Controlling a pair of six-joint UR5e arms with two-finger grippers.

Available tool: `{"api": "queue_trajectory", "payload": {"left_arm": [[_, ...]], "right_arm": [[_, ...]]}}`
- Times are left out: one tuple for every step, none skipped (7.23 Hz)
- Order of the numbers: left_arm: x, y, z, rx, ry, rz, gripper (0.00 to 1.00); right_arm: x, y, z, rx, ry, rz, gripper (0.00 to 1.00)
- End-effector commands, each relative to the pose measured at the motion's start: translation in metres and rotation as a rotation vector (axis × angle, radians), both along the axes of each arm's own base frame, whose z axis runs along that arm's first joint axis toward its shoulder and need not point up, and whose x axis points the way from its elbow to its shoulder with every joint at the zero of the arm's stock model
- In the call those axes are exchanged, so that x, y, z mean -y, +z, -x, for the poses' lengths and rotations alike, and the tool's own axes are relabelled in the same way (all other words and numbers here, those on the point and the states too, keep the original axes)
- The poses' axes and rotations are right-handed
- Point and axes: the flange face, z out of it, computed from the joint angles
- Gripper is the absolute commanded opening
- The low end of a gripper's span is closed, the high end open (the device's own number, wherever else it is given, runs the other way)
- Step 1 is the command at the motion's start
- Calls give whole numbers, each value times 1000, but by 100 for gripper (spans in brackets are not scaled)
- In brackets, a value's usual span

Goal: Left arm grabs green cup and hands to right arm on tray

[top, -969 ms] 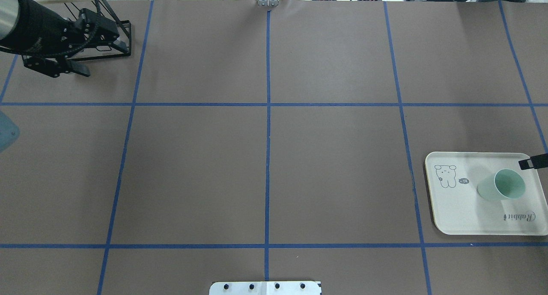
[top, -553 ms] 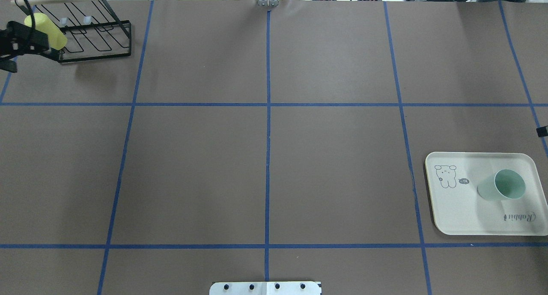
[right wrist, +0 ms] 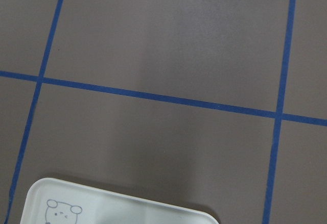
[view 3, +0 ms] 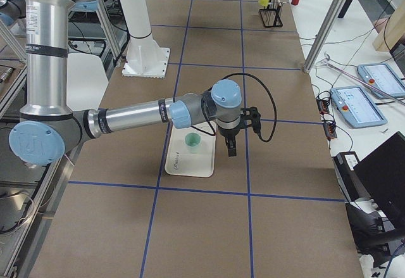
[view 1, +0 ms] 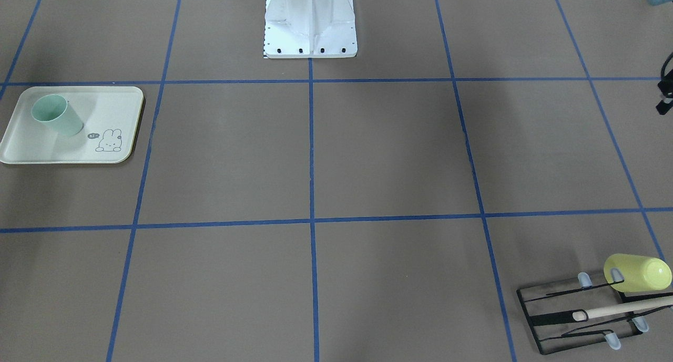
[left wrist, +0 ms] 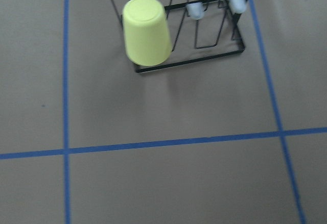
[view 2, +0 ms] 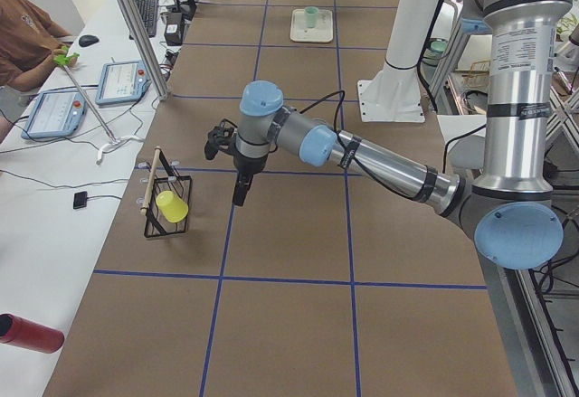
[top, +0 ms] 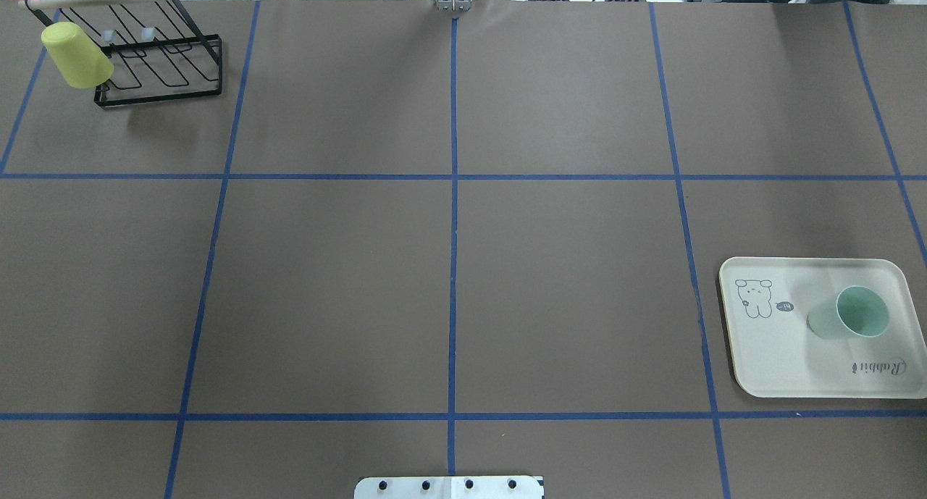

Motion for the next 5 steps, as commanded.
{"api": "queue_trajectory", "payload": {"left_arm": [[-4, 71, 65, 13, 75, 22, 100], [-7, 100, 66, 7, 76, 80, 100], [-11, 116, 66, 1, 74, 116, 100], [-13, 119, 66, -1, 70, 129, 100], [-14, 122, 63, -39, 38, 194, 100]], "right_arm": [[2, 23, -21, 0, 19, 39, 100], [3, 27, -28, 16, 32, 53, 100], [4, 27, -28, 19, 31, 53, 100], [10, 23, -23, 20, 25, 56, 100], [28, 9, -20, 6, 22, 89, 100]]}}
